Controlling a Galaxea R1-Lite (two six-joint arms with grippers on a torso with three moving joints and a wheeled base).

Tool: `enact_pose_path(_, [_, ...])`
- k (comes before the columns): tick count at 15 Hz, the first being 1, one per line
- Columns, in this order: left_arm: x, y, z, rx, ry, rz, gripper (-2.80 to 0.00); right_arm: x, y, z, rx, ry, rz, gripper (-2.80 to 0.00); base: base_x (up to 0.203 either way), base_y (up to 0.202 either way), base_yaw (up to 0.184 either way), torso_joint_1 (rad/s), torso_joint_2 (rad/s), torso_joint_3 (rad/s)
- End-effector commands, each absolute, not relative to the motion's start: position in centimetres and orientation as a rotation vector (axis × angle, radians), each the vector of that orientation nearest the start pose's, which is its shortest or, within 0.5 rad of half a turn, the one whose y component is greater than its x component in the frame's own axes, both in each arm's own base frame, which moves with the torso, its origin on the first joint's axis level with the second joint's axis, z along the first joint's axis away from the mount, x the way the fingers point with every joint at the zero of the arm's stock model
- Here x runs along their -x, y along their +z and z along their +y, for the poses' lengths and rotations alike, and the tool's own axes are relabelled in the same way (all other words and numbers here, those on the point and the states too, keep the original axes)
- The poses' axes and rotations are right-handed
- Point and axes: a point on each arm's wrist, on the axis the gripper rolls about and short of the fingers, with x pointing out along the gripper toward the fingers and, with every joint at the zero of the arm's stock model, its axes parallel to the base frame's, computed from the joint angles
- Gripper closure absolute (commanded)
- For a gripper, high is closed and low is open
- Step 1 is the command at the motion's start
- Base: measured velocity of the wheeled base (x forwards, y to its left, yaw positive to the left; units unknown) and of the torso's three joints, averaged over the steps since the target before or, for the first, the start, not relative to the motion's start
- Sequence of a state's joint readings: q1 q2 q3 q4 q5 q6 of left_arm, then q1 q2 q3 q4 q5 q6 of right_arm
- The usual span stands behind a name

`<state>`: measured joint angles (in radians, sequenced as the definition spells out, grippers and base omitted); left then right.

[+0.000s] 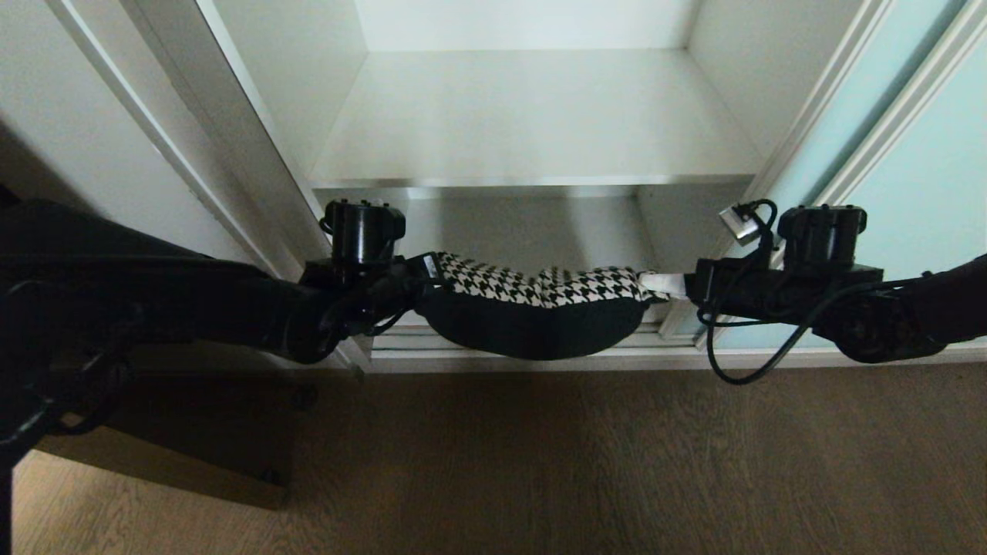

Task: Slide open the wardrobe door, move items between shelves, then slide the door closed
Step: Place the pillow on the lower shelf

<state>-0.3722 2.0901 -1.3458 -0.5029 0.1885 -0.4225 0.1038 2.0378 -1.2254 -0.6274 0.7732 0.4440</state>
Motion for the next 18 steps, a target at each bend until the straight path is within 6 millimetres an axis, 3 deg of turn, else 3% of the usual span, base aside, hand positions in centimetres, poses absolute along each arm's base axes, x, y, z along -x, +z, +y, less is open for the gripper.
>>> enact_pose_path(1, [-43.3,13.4,-14.8,0.300,-0.095,0.218,0.00,-43.3,14.4,6.2,-0.478,0.826,0.371,0.00,0.000,0.000,0.000,0.000,0.00,0.000])
enact_pose_path(4, [-45.5,11.5,-13.9,0.200,-0.066,0.079,0.00,-46.1,12.2,6.8,-0.457,0.846,0.313,0.00,0.000,0.000,0.000,0.000,0.00,0.000])
enact_pose_path(7, [-46.5,10.6,-13.1,0.163,-0.049,0.014,0.00,-47.4,11.3,7.1,-0.421,0.871,0.208,0.00,0.000,0.000,0.000,0.000,0.00,0.000])
enact_pose_path(12, [-47.9,3.6,-12.9,0.103,-0.037,0.090,0.00,-48.5,8.3,6.7,-0.416,0.860,0.204,0.00,0.000,0.000,0.000,0.000,0.00,0.000])
enact_pose_path(16, [-49.1,-0.3,-12.9,0.070,-0.035,0.135,0.00,-49.2,5.3,6.3,-0.428,0.840,0.246,0.00,0.000,0.000,0.000,0.000,0.00,0.000])
enact_pose_path(18, [-49.2,-1.5,-12.9,0.051,-0.039,0.169,0.00,-49.5,4.8,6.1,-0.437,0.833,0.261,0.00,0.000,0.000,0.000,0.000,0.00,0.000])
